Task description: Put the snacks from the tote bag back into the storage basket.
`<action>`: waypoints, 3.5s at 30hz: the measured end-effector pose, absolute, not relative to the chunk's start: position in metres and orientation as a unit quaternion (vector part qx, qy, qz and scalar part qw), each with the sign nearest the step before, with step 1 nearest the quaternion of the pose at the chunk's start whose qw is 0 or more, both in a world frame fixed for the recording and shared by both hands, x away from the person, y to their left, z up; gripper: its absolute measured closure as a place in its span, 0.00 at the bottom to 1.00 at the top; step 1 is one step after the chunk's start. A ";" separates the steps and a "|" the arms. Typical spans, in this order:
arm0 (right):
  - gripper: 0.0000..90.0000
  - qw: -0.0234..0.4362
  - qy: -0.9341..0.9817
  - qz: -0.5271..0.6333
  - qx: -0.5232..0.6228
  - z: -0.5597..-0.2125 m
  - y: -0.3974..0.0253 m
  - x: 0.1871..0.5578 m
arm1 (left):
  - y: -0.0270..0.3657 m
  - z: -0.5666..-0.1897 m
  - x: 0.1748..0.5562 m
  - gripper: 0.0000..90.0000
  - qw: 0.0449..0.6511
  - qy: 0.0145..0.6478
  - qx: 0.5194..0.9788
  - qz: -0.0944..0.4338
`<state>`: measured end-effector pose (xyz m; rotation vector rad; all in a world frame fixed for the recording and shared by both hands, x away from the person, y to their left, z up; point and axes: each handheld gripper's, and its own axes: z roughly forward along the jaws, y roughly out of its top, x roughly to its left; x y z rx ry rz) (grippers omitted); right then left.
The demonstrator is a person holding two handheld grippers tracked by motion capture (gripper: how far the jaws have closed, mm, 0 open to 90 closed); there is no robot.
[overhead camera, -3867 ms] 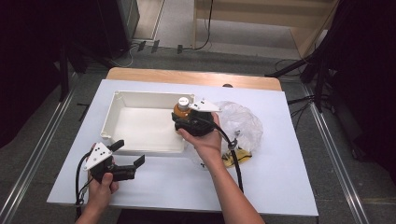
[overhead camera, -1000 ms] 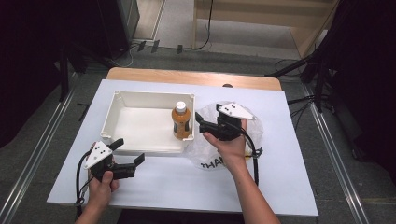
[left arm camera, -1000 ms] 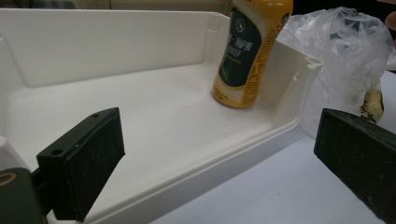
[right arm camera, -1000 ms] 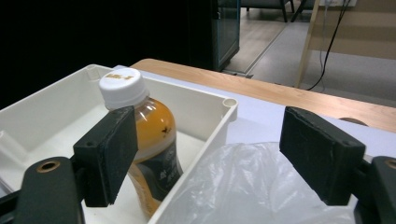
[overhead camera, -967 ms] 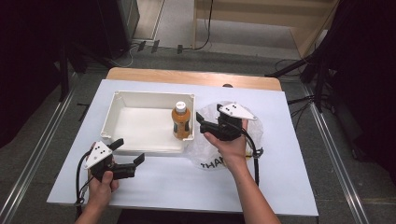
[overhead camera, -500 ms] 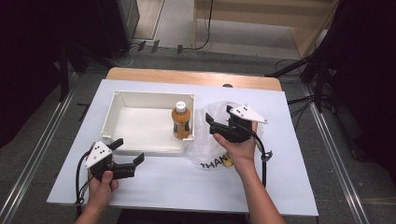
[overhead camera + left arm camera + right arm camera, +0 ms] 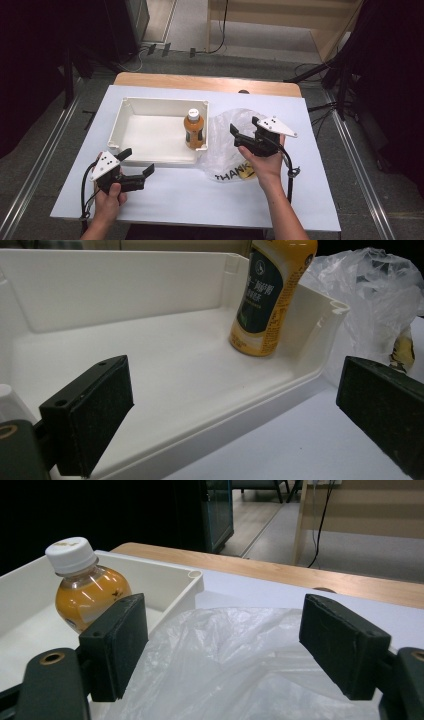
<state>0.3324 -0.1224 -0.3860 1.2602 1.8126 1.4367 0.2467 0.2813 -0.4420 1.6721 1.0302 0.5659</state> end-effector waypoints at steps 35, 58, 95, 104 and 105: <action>0.24 0.267 0.646 0.519 0.492 -0.403 -0.170 0.316 | 0.280 -0.442 0.247 0.02 0.521 0.430 0.698 0.237; 0.24 0.280 0.625 0.513 0.518 -0.412 -0.208 0.304 | 0.282 -0.441 0.247 0.02 0.522 0.431 0.696 0.239; 0.24 0.307 0.607 0.490 0.546 -0.436 -0.270 0.271 | 0.287 -0.439 0.247 0.02 0.527 0.433 0.690 0.243; 0.24 0.305 0.597 0.484 0.562 -0.445 -0.291 0.259 | 0.289 -0.439 0.249 0.02 0.526 0.436 0.688 0.245; 0.24 0.306 0.598 0.482 0.563 -0.447 -0.293 0.258 | 0.289 -0.439 0.249 0.02 0.526 0.436 0.688 0.245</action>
